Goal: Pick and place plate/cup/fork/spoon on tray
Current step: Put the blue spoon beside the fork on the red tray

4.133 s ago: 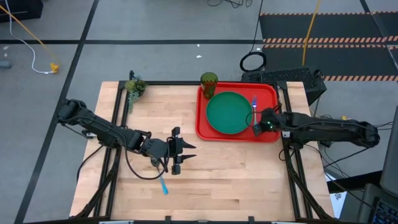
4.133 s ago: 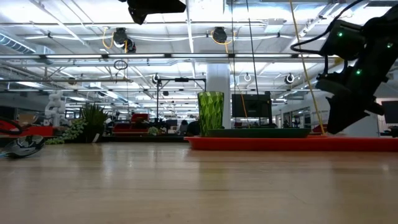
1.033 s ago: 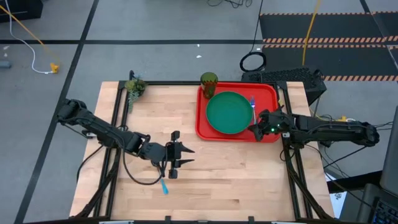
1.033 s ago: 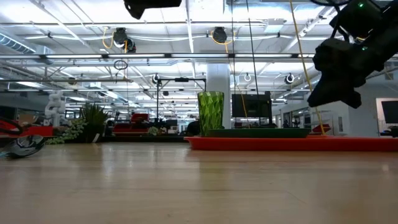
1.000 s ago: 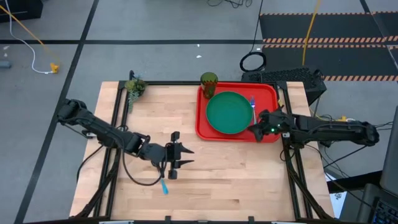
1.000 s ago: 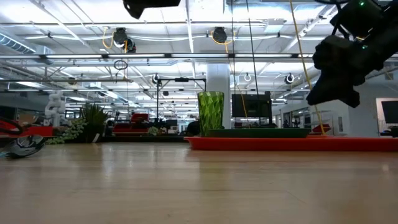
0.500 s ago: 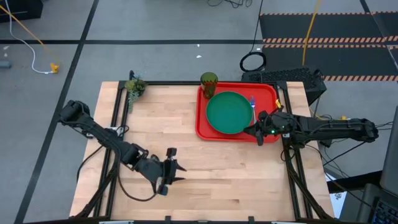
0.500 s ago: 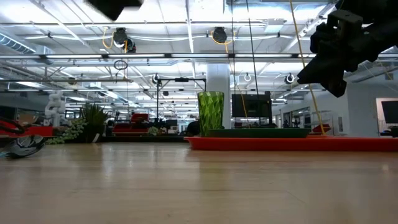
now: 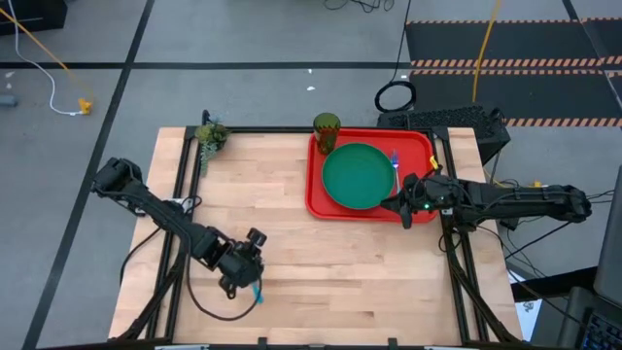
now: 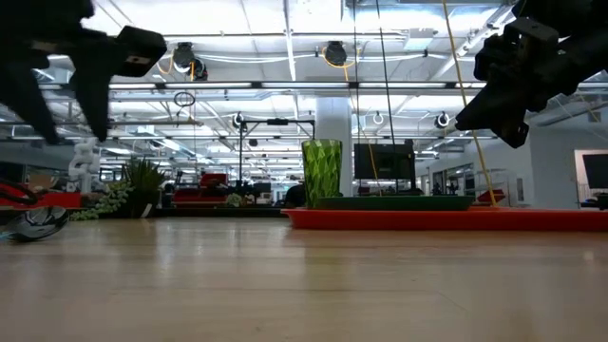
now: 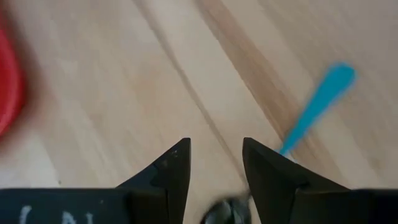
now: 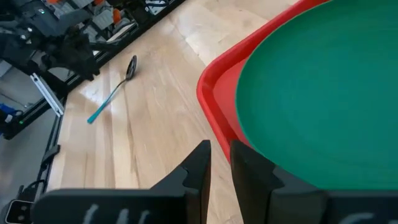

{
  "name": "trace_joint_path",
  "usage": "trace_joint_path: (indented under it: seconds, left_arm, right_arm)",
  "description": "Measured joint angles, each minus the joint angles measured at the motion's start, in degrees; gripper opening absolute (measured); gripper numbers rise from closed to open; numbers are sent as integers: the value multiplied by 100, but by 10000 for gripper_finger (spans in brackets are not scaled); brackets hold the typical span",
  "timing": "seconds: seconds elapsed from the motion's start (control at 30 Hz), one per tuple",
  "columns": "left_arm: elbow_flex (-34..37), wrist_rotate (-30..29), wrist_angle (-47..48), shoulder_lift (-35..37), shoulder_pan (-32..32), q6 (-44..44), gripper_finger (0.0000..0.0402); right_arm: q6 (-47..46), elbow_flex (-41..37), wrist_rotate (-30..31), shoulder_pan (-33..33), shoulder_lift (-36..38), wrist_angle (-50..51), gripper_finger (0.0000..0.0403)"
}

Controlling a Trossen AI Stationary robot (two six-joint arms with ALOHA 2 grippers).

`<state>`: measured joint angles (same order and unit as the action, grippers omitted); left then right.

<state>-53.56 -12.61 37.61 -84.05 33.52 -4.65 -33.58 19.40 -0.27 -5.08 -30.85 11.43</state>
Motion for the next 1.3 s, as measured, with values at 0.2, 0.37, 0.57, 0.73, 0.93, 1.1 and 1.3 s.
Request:
trace_joint_path:
  seconds: [0.2,0.37,0.57,0.73,0.93,1.1,1.3]
  left_arm:
    - [0,383,202,0,-2,-774,149]
    - [0,380,240,-198,-11,-1043,149]
    - [2,422,297,-845,-1,-1407,149]
    - [-15,556,283,-1233,-7,-1629,149]
    - [-26,686,318,-1301,-11,-1736,149]
    - [-11,764,333,-1050,37,-1739,149]
    - [-28,846,441,-797,27,-1735,149]
  right_arm:
    - [8,0,11,0,0,4,54]
    - [48,0,50,0,0,-1,54]
    - [46,0,68,0,0,-3,54]
    - [37,0,170,0,0,-3,54]
    - [35,0,170,0,-2,9,54]
    - [38,0,168,0,0,17,54]
    - [31,0,170,0,-1,19,54]
